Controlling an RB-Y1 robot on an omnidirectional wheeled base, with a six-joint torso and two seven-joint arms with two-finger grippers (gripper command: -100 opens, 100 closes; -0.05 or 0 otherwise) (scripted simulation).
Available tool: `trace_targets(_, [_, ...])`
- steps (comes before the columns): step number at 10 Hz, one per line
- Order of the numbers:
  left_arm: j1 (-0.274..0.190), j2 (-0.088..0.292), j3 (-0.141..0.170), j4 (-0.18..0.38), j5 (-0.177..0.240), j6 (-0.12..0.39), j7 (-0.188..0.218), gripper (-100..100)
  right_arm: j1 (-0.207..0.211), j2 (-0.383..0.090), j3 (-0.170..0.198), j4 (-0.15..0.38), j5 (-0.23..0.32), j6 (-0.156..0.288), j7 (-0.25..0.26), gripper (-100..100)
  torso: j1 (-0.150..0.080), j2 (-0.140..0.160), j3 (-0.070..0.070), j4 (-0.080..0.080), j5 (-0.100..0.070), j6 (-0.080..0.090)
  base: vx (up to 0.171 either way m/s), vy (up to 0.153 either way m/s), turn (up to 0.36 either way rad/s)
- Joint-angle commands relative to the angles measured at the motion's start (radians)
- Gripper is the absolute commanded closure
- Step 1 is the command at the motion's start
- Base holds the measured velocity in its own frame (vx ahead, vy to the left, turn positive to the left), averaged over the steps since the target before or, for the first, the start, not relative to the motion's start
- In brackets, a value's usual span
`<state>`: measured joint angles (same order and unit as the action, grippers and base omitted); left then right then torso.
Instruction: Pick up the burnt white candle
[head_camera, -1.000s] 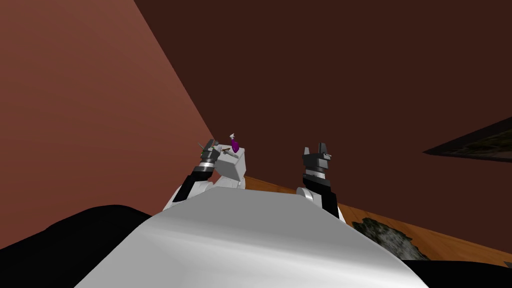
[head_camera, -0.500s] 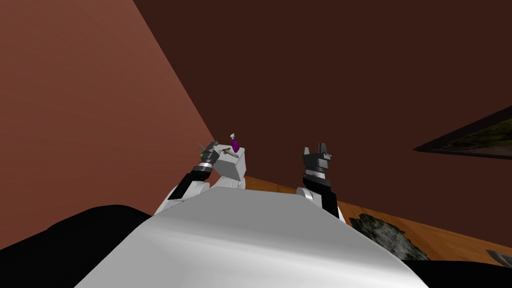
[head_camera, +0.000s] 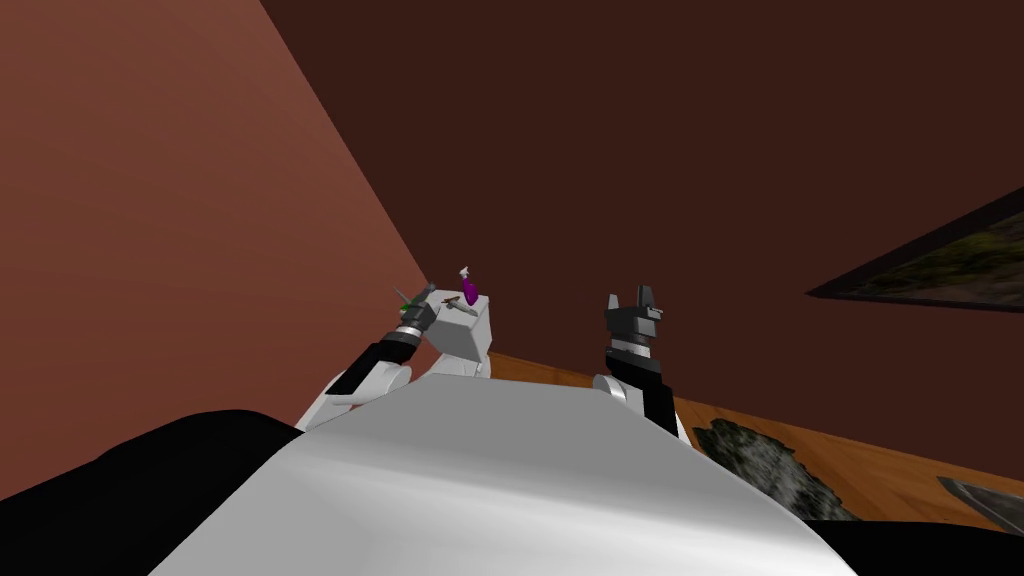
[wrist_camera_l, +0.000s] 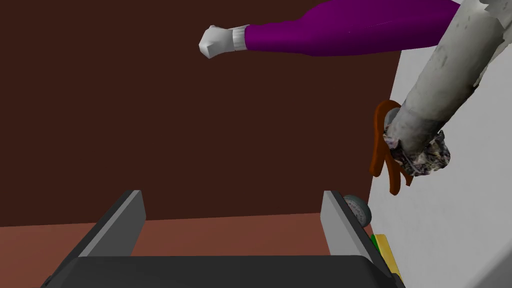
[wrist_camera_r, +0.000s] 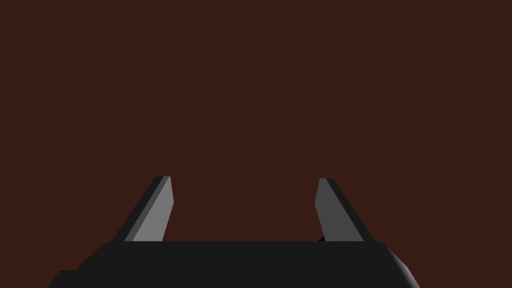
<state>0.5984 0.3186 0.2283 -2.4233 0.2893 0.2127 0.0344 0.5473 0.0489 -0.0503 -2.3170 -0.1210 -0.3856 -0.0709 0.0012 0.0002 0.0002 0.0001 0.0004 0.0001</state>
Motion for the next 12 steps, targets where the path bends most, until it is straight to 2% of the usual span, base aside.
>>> trace_targets(1, [0.002, 0.007, 0.004, 0.006, 0.006, 0.05, -0.001, -100, 0.0, 0.0, 0.0, 0.0, 0.0, 0.0, 0.0, 0, 0.0, 0.0, 0.0, 0.0, 0.0, 0.0, -0.003, 0.014, -0.035])
trace_targets(2, [0.002, 0.007, 0.004, 0.006, 0.006, 0.055, -0.001, -100, 0.0, 0.0, 0.0, 0.0, 0.0, 0.0, 0.0, 0, 0.0, 0.0, 0.0, 0.0, 0.0, 0.0, 0.0, 0.006, 0.002])
trace_targets(3, [0.007, 0.025, 0.02, 0.004, 0.023, 0.097, 0.003, -100, 0.0, 0.0, 0.0, 0.0, 0.0, 0.0, 0.0, 0, -0.001, -0.001, 0.0, 0.0, 0.0, 0.0, 0.001, 0.005, -0.059])
trace_targets(4, [0.007, 0.025, 0.02, 0.004, 0.023, 0.12, 0.003, -100, 0.0, 0.0, 0.0, 0.0, 0.0, 0.0, 0.0, 0, -0.001, -0.001, 0.0, 0.0, 0.0, 0.0, 0.001, 0.01, -0.043])
trace_targets(5, [0.012, 0.045, 0.035, 0.003, 0.039, 0.148, 0.008, -100, 0.0, 0.0, 0.0, 0.0, 0.0, 0.0, 0.0, 0, -0.001, -0.001, 0.0, 0.0, 0.0, 0.0, 0.004, 0.011, -0.07])
trace_targets(6, [0.012, 0.045, 0.035, 0.003, 0.039, 0.177, 0.008, -100, 0.0, 0.0, 0.0, 0.0, 0.0, 0.0, 0.0, 0, 0.0, -0.001, 0.0, 0.0, 0.0, 0.0, 0.005, 0.011, -0.036])
trace_targets(7, [0.012, 0.045, 0.035, 0.003, 0.039, 0.184, 0.008, -100, 0.0, 0.0, 0.0, 0.0, 0.0, 0.0, 0.0, 0, 0.0, -0.001, 0.0, 0.0, 0.0, 0.0, 0.003, 0.006, 0.006])
trace_targets(10, [0.021, 0.085, 0.063, -0.001, 0.067, 0.275, 0.02, -100, 0.0, 0.0, 0.0, 0.0, 0.0, 0.0, 0.0, 0, -0.001, -0.001, -0.001, 0.0, 0.0, 0.0, 0.009, 0.006, -0.062])
trace_targets(11, [0.021, 0.085, 0.063, -0.001, 0.067, 0.304, 0.02, -100, 0.0, 0.0, 0.0, 0.0, 0.0, 0.0, 0.0, 0, -0.001, -0.001, -0.001, 0.0, 0.0, 0.0, 0.013, 0.006, -0.041])
trace_targets(12, [0.021, 0.085, 0.063, -0.001, 0.067, 0.309, 0.02, -100, 0.0, 0.0, 0.0, 0.0, 0.0, 0.0, 0.0, 0, -0.001, -0.001, -0.001, 0.0, 0.0, 0.0, 0.007, 0.004, 0.007])
